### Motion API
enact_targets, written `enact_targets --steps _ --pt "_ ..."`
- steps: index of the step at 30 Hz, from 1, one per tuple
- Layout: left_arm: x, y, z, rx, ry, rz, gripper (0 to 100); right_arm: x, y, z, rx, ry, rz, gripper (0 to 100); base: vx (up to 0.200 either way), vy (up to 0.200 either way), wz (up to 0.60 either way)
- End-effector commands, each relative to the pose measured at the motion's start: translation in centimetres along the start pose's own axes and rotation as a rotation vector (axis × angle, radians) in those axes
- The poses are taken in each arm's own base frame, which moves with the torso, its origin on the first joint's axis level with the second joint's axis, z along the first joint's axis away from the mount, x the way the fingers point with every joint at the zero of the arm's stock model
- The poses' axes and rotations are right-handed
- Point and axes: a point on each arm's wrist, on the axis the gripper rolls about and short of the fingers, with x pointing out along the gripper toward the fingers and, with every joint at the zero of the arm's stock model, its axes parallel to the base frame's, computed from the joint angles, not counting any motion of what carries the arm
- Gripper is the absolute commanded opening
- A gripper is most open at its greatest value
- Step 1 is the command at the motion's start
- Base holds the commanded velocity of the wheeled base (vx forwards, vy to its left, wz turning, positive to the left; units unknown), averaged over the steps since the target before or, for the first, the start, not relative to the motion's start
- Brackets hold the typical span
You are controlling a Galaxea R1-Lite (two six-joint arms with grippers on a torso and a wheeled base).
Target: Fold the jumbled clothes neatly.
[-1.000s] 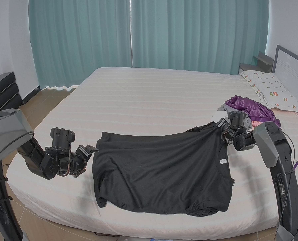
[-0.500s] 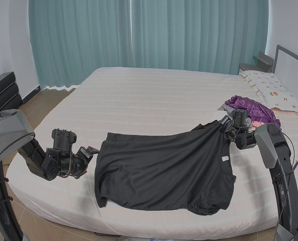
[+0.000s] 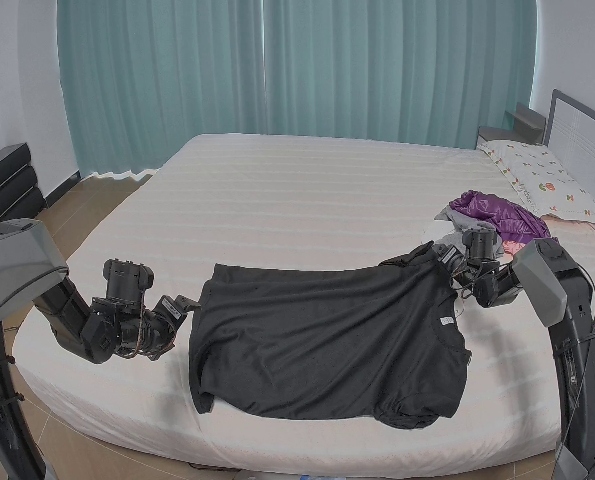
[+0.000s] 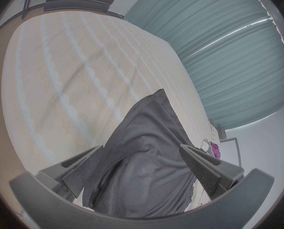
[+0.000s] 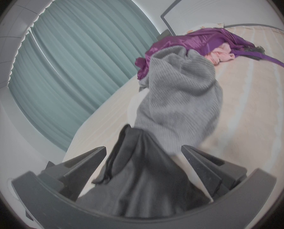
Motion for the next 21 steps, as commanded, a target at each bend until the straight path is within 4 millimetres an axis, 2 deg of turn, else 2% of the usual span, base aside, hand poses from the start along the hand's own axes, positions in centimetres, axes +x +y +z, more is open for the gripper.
enact_targets --steps 1,9,10,11,13,16,21 --pt "-1.8 -0.4 -0.8 0.019 0.016 -0.023 100 -8.2 2.0 1.4 0.026 0.12 0.095 100 0.0 0.0 0.0" --pt "-5.2 -0.1 -1.5 0.022 0.083 -0.082 100 -16.9 0.2 0.1 0.026 0.174 0.13 100 0.0 0.0 0.0" --pt "-5.2 -0.1 -1.5 0.022 0.083 -0.082 100 -16.9 0.2 0.1 0.026 0.174 0.13 100 0.0 0.0 0.0" --pt "-5.7 -0.1 -1.6 0.022 0.084 -0.089 100 -18.7 -0.2 -0.6 0.021 0.204 0.132 100 0.0 0.0 0.0" --pt "-6.1 0.0 -1.7 0.022 0.085 -0.09 100 -20.7 -0.8 -1.5 0.017 0.241 0.123 100 0.0 0.0 0.0" --pt "-6.4 0.4 -1.9 0.022 0.095 -0.083 100 -22.8 -1.8 -2.4 0.018 0.279 0.095 100 0.0 0.0 0.0" --pt "-6.5 0.9 -2.2 0.021 0.112 -0.069 100 -24.3 -3.3 -4.0 0.096 0.332 0.04 100 0.0 0.0 0.0"
